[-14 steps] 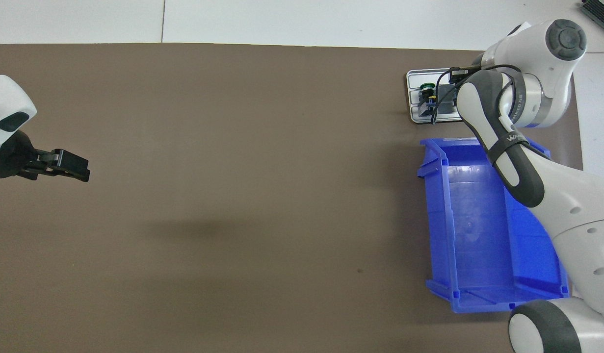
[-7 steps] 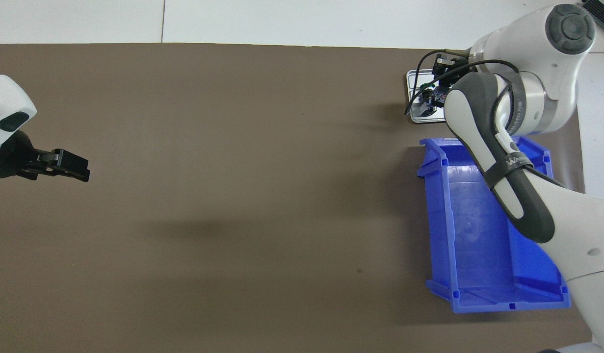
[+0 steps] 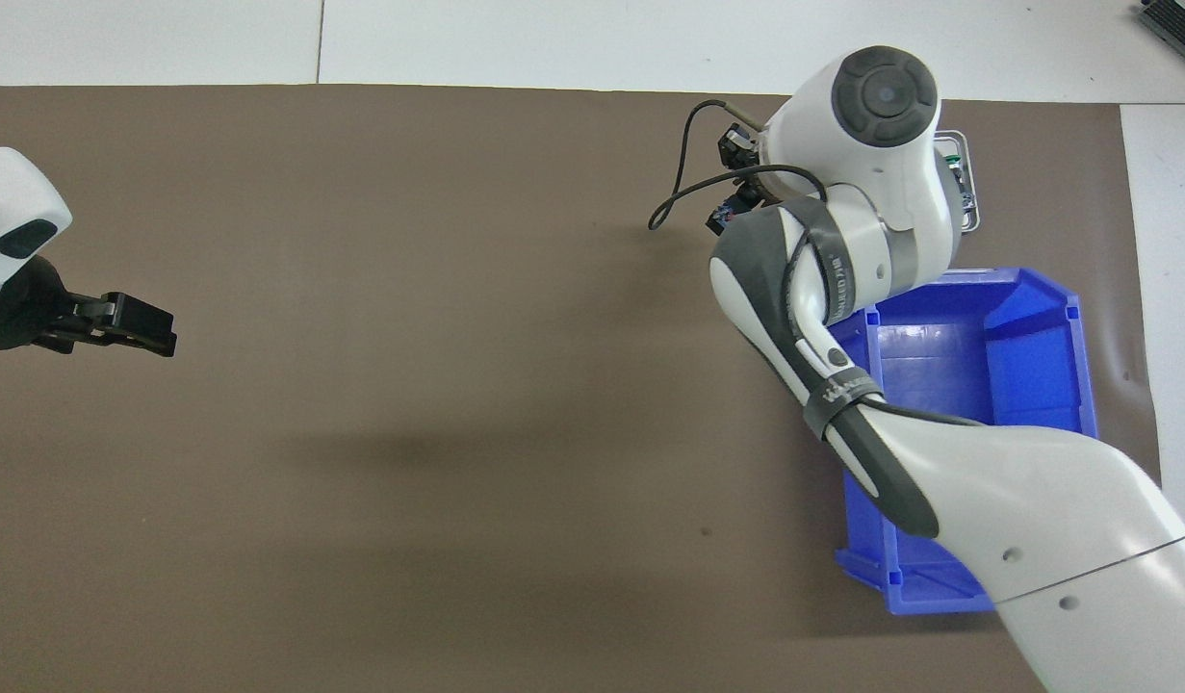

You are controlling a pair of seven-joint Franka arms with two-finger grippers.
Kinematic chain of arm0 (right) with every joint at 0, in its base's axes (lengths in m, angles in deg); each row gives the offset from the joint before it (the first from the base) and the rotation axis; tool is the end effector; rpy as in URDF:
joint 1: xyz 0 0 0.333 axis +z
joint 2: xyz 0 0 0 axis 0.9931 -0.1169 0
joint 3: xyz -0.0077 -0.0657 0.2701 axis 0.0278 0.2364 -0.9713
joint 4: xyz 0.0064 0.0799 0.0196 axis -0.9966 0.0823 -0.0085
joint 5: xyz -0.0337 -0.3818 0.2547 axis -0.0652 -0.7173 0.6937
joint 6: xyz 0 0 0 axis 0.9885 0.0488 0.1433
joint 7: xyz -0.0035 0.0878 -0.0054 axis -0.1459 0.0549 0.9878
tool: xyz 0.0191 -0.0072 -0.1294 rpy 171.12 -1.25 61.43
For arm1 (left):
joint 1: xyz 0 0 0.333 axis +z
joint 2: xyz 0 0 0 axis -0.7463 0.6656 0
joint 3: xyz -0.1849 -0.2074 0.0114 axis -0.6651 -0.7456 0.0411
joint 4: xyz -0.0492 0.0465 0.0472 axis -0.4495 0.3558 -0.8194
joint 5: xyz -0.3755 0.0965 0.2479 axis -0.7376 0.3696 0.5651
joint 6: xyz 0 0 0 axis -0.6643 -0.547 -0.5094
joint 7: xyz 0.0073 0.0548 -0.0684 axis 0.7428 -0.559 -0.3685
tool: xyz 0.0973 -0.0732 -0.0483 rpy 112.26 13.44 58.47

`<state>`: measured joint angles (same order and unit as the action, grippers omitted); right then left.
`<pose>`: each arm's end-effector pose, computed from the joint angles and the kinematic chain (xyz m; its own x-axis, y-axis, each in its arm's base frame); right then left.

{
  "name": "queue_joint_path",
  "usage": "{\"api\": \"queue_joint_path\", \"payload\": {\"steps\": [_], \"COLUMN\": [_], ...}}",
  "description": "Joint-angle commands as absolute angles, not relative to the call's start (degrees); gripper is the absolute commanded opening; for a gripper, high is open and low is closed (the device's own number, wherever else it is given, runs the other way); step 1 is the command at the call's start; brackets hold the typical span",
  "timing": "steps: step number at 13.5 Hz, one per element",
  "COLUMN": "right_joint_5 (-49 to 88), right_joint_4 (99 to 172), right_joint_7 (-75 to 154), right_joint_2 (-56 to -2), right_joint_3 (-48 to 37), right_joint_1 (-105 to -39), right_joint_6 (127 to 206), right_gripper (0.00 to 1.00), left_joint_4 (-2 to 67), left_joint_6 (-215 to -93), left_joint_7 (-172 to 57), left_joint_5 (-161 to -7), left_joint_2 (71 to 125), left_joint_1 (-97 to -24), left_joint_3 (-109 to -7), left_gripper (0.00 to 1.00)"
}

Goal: Place and press button with both arms
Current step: 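Carry the green button to the table center and set it down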

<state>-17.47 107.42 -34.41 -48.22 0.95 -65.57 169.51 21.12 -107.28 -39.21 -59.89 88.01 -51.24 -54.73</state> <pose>0.7521 0.2451 0.3301 0.6986 -0.6958 0.1668 -0.6841 -0.7179 -0.1293 0.6167 -0.0311 0.4920 0.9896 -0.0983 -0.1052 -0.0958 -0.9950 0.0285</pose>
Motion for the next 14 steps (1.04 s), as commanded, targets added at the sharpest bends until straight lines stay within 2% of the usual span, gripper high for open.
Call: {"api": "queue_joint_path", "payload": {"steps": [1,8,14], "right_joint_5": [-18.8,-22.0,-24.3], "right_joint_4": [108.9,108.1,108.2], "right_joint_7": [-50.1,-82.5,-101.8], "right_joint_2": [-46.4,-47.7,-51.2], "right_joint_3": [1.3,1.3,0.6], "right_joint_1": [-60.4,-48.0,-42.9], "right_joint_6": [167.7,164.4,166.3], "right_gripper": [0.00,0.00,0.00], "left_joint_4": [22.6,22.6,22.6], "left_joint_6": [-107.1,-107.1,-107.1], "left_joint_7": [-39.0,-39.0,-39.0], "left_joint_5": [-60.1,-60.1,-60.1], "left_joint_2": [86.5,86.5,86.5], "left_joint_1": [-50.6,-50.6,-50.6], "left_joint_3": [-55.2,-55.2,-55.2], "left_gripper": [1.00,1.00,1.00]}}
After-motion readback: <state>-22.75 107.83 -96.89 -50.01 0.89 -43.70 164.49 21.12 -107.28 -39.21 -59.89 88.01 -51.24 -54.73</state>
